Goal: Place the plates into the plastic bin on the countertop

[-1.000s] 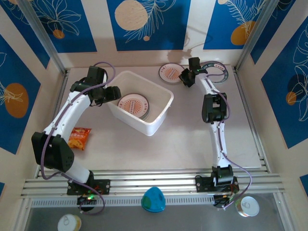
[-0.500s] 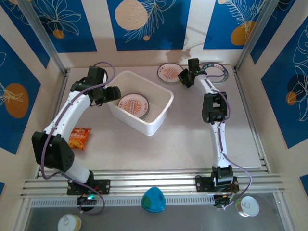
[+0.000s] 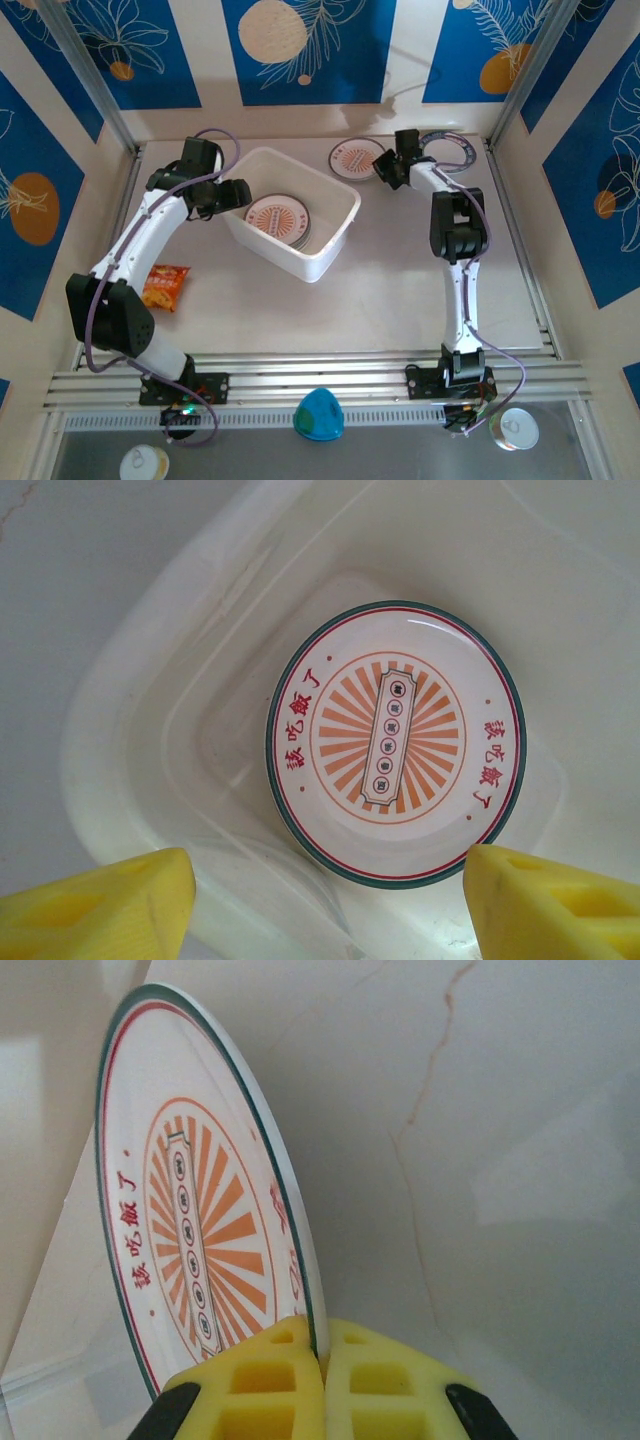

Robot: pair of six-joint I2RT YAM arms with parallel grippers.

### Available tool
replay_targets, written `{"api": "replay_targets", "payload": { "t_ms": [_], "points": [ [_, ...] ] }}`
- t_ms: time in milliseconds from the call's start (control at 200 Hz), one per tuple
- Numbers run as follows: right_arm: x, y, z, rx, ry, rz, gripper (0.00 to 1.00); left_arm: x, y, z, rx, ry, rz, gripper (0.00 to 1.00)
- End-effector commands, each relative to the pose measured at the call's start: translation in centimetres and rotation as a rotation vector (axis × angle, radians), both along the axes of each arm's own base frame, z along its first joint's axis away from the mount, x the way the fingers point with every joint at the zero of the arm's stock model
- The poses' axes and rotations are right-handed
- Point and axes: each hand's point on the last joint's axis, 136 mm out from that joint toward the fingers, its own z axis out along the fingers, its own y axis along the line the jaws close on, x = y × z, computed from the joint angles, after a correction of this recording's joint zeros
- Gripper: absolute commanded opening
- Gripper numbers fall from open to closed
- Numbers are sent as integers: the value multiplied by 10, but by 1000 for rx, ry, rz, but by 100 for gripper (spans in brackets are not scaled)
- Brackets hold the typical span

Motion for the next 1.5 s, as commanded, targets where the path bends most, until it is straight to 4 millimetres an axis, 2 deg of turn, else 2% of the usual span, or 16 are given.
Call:
{"api": "replay_targets", "payload": {
  "t_ms": [0,285,520,910,1235,1495],
  "points": [
    [-16,-6,22,-10,-19,13,0,-10,1,-5,-8,35,3,72],
    [-60,-25,53,-11,-34,14,0,-16,1,3,-29,0,15,72],
    [-106,-40,77,-2,-47,0,0,-33,7,10,-32,-36,22,72],
    [-172,-63,141,53,-116,-62,0,-54,11,24,-59,-97,21,73],
    [-225,-64,215,33,-230,-32,0,-63,12,35,-87,-146,22,73],
    [-247,-41,263,67,-313,57,0,-60,11,37,-92,-158,23,73]
  ]
}}
